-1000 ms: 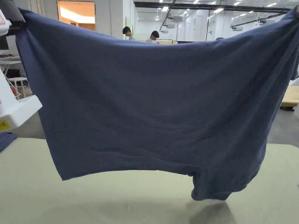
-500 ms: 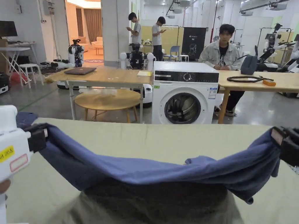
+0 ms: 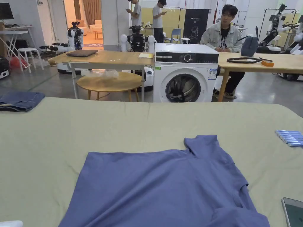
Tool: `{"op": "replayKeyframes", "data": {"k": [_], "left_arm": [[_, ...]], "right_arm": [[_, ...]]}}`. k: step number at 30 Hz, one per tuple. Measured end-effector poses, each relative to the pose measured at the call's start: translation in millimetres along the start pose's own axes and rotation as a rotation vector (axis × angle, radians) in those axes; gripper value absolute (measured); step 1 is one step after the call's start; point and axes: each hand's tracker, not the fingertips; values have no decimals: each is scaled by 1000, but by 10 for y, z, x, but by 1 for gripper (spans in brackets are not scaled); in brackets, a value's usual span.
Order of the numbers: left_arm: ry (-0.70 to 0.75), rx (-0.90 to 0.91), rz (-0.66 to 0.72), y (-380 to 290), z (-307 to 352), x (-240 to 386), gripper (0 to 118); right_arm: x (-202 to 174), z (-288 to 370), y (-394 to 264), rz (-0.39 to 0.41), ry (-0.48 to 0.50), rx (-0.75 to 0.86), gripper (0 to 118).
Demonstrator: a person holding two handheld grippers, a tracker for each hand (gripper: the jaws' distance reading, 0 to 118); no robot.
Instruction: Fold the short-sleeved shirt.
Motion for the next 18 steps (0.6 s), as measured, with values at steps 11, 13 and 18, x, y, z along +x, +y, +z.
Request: {"op": "replayKeyframes", "data": {"k": [11, 13, 18], "left_arm": [[15, -40, -12, -201, -196, -149, 0], [8, -16, -10, -191, -157, -162, 0], [26, 228, 68, -26, 365, -164, 105]], "right_arm": [[137, -165, -269, 36, -33, -104, 0], [127, -156, -289, 47, -27, -106, 1], [50, 176, -164, 89, -69, 56, 91]]}}
